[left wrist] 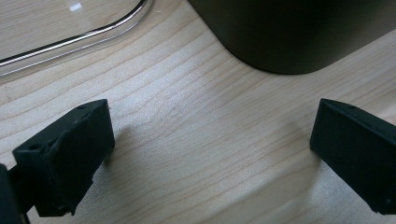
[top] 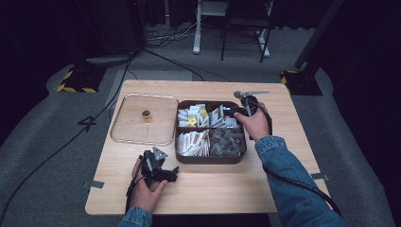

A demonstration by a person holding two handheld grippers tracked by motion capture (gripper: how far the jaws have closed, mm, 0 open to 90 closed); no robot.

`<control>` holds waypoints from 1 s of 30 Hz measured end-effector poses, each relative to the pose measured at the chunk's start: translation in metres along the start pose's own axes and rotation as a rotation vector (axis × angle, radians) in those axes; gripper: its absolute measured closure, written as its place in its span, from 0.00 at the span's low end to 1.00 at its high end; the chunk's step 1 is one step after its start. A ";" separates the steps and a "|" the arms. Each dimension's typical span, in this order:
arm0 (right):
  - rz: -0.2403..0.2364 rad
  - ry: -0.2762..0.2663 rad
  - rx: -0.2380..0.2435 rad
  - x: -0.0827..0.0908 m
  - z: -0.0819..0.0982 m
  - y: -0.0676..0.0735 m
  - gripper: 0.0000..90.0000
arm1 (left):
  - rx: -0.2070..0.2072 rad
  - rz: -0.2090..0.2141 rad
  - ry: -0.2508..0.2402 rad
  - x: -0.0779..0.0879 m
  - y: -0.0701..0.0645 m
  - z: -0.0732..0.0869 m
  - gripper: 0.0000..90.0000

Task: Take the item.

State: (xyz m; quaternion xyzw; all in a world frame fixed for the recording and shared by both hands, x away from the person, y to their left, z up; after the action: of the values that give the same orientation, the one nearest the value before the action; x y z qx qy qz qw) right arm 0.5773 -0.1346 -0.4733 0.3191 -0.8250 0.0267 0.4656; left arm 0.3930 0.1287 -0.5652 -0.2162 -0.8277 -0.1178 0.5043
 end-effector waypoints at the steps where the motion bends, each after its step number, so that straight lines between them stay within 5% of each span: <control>1: -0.001 0.005 -0.001 -0.003 0.000 0.001 0.63 | 0.001 0.001 0.000 0.000 0.000 0.000 0.00; 22: -0.014 0.054 -0.005 -0.039 -0.004 0.019 0.66 | 0.001 0.001 0.000 0.000 0.000 0.000 0.00; 30: 0.002 0.079 -0.041 -0.053 -0.005 0.018 0.82 | 0.001 0.001 0.000 0.000 0.000 0.000 0.00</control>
State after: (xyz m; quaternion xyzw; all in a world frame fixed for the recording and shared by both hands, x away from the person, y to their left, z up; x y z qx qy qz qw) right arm 0.5903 -0.0919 -0.5074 0.3072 -0.8067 0.0230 0.5044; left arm 0.3929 0.1286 -0.5652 -0.2164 -0.8277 -0.1170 0.5044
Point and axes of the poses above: each handheld gripper's, and its own axes: x roughly backward along the jaws, z roughly out of its underside, y roughly to its left, the point moved 8 cm from there along -x, roughly forward along the jaws, and after that the axes turned 14 degrees about y, right-handed, at the moved point
